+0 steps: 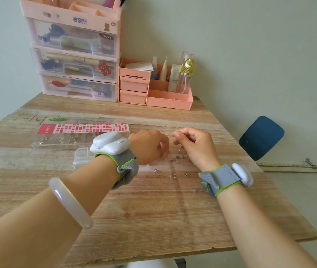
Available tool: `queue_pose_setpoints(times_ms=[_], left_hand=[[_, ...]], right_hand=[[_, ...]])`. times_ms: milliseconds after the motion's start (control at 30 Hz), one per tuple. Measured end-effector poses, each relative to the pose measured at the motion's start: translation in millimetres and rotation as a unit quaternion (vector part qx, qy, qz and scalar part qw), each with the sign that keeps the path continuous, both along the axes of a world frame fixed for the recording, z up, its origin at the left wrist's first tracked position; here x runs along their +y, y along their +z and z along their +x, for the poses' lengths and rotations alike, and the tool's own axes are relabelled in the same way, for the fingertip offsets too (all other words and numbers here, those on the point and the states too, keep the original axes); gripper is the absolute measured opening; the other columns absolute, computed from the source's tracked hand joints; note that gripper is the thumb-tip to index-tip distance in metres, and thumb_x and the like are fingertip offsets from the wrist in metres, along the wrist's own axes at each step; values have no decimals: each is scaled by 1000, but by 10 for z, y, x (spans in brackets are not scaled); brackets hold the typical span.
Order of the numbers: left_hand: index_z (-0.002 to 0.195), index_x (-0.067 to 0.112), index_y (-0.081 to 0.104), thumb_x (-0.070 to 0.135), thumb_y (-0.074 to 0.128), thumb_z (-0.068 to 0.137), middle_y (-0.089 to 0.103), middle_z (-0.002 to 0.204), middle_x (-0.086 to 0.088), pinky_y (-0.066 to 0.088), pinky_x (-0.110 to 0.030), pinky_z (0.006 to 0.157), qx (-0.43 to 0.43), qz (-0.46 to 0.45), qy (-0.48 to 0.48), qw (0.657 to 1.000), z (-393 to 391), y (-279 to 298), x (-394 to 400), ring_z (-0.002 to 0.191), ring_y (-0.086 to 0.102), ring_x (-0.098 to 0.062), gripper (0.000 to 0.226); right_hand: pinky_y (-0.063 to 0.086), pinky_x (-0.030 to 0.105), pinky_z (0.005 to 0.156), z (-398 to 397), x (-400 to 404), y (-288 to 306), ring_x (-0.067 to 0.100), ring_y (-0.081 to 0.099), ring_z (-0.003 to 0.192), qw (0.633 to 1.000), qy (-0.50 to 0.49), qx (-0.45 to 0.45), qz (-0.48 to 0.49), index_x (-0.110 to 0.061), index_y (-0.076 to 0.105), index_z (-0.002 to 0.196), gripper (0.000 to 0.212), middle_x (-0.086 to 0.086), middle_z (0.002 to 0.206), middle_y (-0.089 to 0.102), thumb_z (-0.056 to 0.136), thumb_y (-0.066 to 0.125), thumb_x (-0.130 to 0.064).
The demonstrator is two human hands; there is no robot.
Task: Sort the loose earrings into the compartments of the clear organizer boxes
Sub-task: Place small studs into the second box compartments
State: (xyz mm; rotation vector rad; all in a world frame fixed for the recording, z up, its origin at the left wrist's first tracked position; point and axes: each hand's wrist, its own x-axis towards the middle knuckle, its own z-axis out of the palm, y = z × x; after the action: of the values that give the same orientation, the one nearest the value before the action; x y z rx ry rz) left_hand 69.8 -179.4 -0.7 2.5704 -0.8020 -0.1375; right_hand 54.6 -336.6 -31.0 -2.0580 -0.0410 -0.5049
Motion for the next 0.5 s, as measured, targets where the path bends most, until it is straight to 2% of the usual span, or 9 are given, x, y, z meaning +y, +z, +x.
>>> queue_pose_setpoints(times_ms=[133, 233, 367, 500], left_hand=[[78, 29, 60, 14, 51, 85, 68, 83, 6, 52, -38, 80, 4, -26, 16, 1000, -5, 30, 33, 82, 62, -16, 19], [78, 30, 58, 17, 51, 86, 68, 84, 8, 52, -37, 79, -12, -9, 17, 1000, 7, 16, 42, 80, 61, -15, 17], [75, 30, 54, 14, 49, 88, 69, 71, 10, 50, -26, 61, -24, -42, 35, 998, 26, 2, 48, 67, 62, -11, 21], [80, 23, 57, 13, 51, 87, 71, 72, 7, 48, -23, 59, -35, -75, 45, 996, 28, 14, 87, 72, 65, -12, 14]], right_hand=[[46, 29, 63, -12, 13, 14, 10, 54, 56, 1000, 0, 2, -3, -15, 70, 78, 13, -10, 64, 66, 86, 62, -21], [46, 28, 63, -12, 23, 13, 8, 53, 55, 1000, -1, 3, -11, -19, 70, 76, 13, -10, 64, 66, 86, 63, -23], [42, 25, 59, -21, 30, 12, 2, 50, 50, 1000, -9, 1, -15, -21, 70, 76, 12, -11, 63, 66, 86, 63, -24], [40, 22, 58, -40, 45, 31, -2, 50, 49, 1000, -13, 1, -24, -17, 71, 79, 12, -10, 64, 66, 86, 63, -24]])
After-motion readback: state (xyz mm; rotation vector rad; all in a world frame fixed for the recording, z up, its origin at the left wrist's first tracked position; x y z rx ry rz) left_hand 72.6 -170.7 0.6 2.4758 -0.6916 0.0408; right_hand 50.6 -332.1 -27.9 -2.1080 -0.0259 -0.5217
